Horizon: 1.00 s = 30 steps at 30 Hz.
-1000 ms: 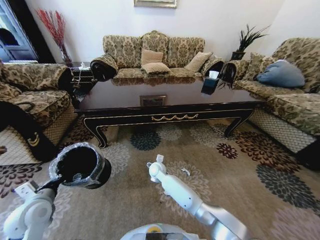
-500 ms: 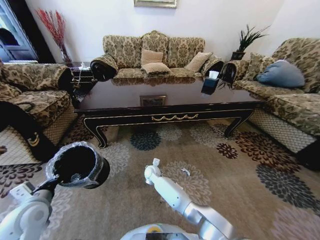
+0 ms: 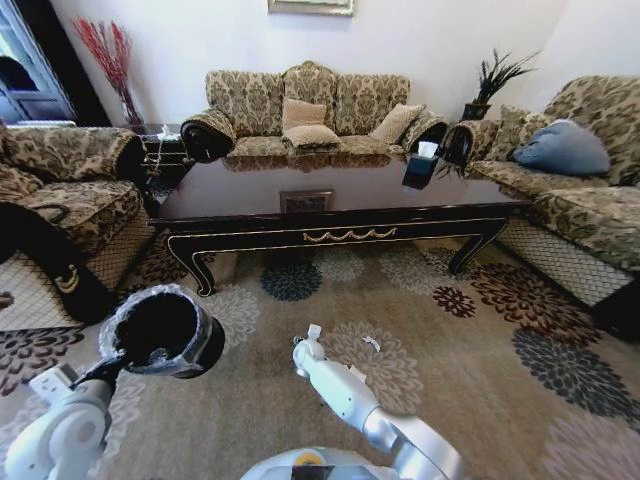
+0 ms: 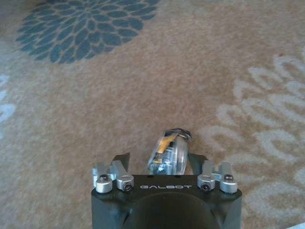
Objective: Move to the front of the table and pick up the trash from the floor, then place it into the trash bin.
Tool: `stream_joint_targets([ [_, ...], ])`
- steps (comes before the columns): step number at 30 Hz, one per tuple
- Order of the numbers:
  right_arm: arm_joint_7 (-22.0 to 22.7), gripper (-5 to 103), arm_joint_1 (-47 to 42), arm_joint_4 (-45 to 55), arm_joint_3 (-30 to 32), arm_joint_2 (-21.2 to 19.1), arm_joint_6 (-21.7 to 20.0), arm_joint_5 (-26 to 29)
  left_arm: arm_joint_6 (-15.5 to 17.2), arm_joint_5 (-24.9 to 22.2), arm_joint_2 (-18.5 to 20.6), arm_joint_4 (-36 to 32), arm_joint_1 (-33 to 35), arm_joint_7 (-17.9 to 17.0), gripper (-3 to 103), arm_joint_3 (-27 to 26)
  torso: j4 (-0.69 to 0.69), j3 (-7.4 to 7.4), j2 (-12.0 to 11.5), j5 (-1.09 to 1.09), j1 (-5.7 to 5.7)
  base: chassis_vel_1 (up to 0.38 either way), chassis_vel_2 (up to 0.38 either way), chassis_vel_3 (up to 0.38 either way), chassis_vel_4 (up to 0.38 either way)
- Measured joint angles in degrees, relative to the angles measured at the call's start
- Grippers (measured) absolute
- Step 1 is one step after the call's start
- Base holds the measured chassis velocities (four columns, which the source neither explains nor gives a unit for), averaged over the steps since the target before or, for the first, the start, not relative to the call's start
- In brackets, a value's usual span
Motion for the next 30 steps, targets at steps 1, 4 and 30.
stream_joint_targets([
  [1, -0.03, 66, -0.37, 0.62, -0.37, -0.1, -0.48, 0.13, -0.01, 0.02, 0.02, 0.02, -0.06, 0.0, 1, 0.01, 0.0, 0.0, 0.0, 0.0, 0.0, 0.0, 0.0, 0.0, 0.0],
  [4, -0.03, 54, -0.82, 1.17, -0.88, -0.26, -0.9, 0.13, -0.05, 0.02, 0.06, 0.16, -0.12, -0.01, 1, 0.01, 0.0, 0.0, 0.0, 0.0, 0.0, 0.0, 0.0, 0.0, 0.0],
  [30, -13.37, 24, -7.0, 34.69, -0.12, -19.52, 13.52, -12.73, -0.16, 6.01, -3.03, 1.4, -3.67, -0.11, 1, 14.47, 0.0, 0.0, 0.0, 0.02, 0.0, 0.0, 0.0, 0.0, 0.0],
])
